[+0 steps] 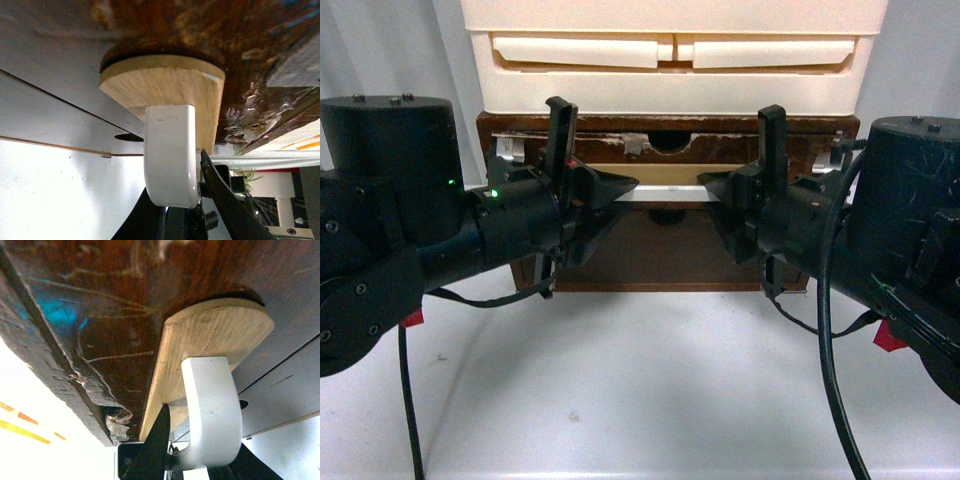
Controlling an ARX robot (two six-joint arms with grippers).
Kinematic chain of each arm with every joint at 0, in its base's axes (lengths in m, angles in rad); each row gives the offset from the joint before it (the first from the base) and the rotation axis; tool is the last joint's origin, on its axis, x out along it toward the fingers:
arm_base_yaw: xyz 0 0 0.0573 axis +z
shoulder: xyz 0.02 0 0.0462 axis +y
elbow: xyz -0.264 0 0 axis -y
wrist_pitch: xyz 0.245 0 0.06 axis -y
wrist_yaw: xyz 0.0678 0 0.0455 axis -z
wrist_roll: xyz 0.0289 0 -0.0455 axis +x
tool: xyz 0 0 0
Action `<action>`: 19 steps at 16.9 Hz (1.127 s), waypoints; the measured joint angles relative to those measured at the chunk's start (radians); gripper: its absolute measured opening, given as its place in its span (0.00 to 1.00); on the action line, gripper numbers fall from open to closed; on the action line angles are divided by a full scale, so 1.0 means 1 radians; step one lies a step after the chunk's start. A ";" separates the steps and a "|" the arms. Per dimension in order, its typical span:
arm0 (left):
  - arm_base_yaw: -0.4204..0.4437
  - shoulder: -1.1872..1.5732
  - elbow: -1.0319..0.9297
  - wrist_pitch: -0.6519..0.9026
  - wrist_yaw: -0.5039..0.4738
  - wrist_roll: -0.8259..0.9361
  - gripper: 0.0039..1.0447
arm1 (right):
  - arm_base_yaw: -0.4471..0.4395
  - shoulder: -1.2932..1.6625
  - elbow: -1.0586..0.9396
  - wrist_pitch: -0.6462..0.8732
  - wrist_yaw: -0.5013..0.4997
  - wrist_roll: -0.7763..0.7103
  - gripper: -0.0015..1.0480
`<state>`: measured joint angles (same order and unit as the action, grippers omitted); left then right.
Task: Open drawer
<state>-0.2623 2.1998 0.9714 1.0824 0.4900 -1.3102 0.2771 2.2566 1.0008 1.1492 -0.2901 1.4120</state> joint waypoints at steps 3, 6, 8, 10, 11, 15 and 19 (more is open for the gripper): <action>-0.009 -0.011 -0.039 0.045 -0.014 -0.026 0.14 | 0.013 -0.011 -0.038 0.026 0.010 0.018 0.14; -0.038 -0.091 -0.168 0.078 -0.027 -0.018 0.14 | 0.040 -0.068 -0.160 0.089 0.014 0.018 0.14; -0.060 -0.173 -0.334 0.168 -0.042 -0.020 0.14 | 0.074 -0.140 -0.331 0.174 0.024 0.021 0.14; -0.071 -0.227 -0.454 0.192 -0.058 -0.028 0.14 | 0.098 -0.180 -0.430 0.190 0.031 0.033 0.14; -0.074 -0.240 -0.497 0.202 -0.063 -0.029 0.14 | 0.106 -0.192 -0.464 0.192 0.035 0.005 0.19; -0.015 -0.447 -0.615 0.063 -0.030 0.166 0.59 | 0.116 -0.221 -0.509 0.152 0.069 -0.151 0.66; -0.028 -0.618 -0.750 0.095 -0.441 0.697 0.67 | 0.153 -0.252 -0.587 0.196 0.467 -0.605 0.58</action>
<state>-0.2901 1.5818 0.2218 1.1778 0.0490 -0.6128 0.4305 2.0045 0.4141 1.3457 0.1764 0.8074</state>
